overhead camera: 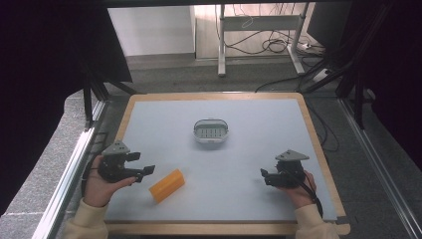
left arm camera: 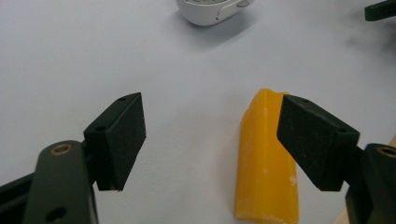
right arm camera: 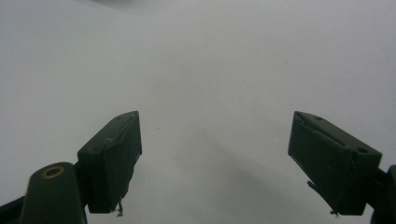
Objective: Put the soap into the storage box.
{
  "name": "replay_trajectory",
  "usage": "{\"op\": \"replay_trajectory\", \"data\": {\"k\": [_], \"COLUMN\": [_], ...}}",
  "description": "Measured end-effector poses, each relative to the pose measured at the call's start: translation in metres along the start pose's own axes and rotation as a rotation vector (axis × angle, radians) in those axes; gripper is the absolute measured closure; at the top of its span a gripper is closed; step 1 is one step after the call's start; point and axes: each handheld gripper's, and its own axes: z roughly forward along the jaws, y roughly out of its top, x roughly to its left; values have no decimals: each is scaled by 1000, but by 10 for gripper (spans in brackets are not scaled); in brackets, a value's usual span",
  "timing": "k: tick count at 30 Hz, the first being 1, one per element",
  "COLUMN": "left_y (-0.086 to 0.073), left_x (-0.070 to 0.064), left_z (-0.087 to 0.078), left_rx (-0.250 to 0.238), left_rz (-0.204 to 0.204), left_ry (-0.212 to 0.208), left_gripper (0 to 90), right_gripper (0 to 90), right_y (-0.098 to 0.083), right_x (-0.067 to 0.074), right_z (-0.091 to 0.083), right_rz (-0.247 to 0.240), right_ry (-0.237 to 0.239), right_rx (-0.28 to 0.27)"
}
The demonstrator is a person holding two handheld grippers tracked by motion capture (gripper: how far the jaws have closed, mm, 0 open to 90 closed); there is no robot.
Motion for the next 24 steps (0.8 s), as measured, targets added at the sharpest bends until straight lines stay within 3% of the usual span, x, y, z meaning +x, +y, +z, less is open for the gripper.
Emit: {"op": "replay_trajectory", "data": {"k": [24], "left_y": [4], "left_x": [-23], "left_z": [18], "left_rx": [101], "left_rz": [60], "left_ry": [-39], "left_gripper": [234], "right_gripper": [178], "right_y": [0], "right_x": [0], "right_z": [0], "right_rz": [-3], "right_ry": [-4], "right_rx": [1]}}
